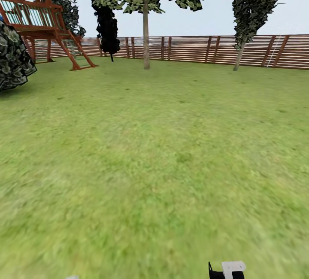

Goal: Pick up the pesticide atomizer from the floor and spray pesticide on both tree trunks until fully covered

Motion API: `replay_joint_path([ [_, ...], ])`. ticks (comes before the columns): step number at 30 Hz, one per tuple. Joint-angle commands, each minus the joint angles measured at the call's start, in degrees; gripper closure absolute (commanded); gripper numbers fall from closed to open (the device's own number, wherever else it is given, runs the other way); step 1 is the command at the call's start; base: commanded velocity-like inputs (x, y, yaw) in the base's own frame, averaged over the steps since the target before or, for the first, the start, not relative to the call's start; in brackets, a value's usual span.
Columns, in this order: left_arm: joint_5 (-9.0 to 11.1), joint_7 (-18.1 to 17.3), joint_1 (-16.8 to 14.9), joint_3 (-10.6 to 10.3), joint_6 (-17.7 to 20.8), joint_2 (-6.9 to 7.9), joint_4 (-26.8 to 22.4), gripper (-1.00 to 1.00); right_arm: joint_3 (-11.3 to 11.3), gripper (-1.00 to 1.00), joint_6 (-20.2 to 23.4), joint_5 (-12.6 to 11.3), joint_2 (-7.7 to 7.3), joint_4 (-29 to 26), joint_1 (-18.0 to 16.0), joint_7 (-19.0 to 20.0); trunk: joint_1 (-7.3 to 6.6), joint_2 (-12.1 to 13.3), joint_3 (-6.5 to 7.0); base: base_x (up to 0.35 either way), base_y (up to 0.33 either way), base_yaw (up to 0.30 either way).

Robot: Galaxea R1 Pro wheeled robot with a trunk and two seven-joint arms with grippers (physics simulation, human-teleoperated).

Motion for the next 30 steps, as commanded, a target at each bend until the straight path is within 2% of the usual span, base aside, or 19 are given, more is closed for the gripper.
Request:
replay_joint_path([
  [1, 0.3, 0.2, 0.0, -0.5, -0.2, 0.02, 0.0, 1.0, -0.4, -1.0, -0.1, 0.6, 0.0, 0.1, -0.1, -0.3, 0.03, 0.0, -0.05, 0.339, 0.0, 0.0],
  [30, 0.3, 0.2, 0.0, -0.5, -0.2, 0.02, 0.0, 1.0, -0.4, -1.0, -0.1, 0.6, 0.0, 0.1, 0.0, -0.3, 0.03, 0.0, -0.05, 0.339, 0.0, 0.0],
])
